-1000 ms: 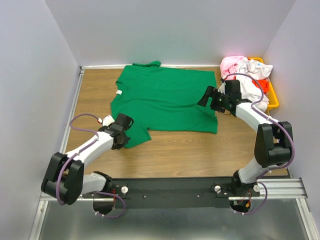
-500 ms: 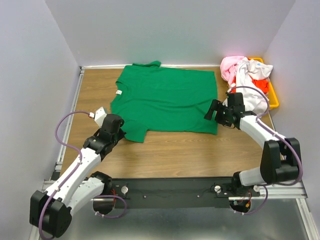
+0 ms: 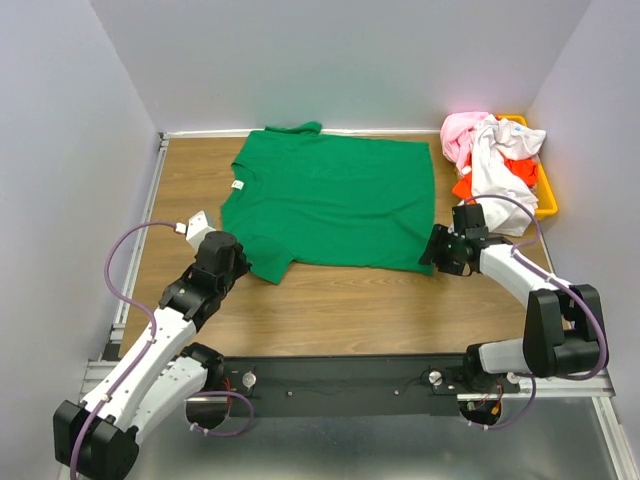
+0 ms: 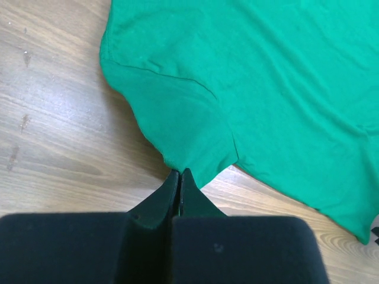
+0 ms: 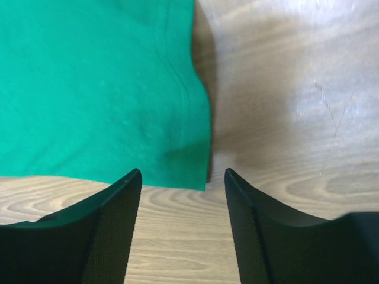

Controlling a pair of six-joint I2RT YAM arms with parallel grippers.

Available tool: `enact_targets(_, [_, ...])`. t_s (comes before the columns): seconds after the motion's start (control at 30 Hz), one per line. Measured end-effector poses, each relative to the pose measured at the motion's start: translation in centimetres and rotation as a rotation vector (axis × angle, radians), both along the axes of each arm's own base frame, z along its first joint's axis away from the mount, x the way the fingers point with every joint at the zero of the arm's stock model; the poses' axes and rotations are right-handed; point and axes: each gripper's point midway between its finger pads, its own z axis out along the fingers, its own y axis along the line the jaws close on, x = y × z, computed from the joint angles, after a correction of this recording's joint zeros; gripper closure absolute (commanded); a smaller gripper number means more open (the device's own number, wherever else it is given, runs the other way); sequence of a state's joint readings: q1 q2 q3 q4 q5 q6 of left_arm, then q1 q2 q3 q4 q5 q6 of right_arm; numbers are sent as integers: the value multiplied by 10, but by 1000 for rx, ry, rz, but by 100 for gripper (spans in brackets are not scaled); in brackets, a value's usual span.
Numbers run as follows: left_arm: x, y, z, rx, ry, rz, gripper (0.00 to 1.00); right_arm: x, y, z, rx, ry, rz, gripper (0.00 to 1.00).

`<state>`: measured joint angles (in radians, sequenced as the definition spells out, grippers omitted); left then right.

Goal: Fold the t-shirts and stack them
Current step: Fold the tshirt

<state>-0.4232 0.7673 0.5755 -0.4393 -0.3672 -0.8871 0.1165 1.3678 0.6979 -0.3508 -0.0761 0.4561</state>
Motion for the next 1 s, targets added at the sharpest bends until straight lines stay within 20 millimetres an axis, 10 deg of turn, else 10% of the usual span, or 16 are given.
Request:
enact_targets(0.77, [0, -7, 9, -15, -42, -27, 100, -20, -3, -17, -5, 82, -19, 57])
enact_targets(1.0, [-2, -10, 11, -19, -50, -39, 100, -13, -2, -20, -8, 84, -14, 95])
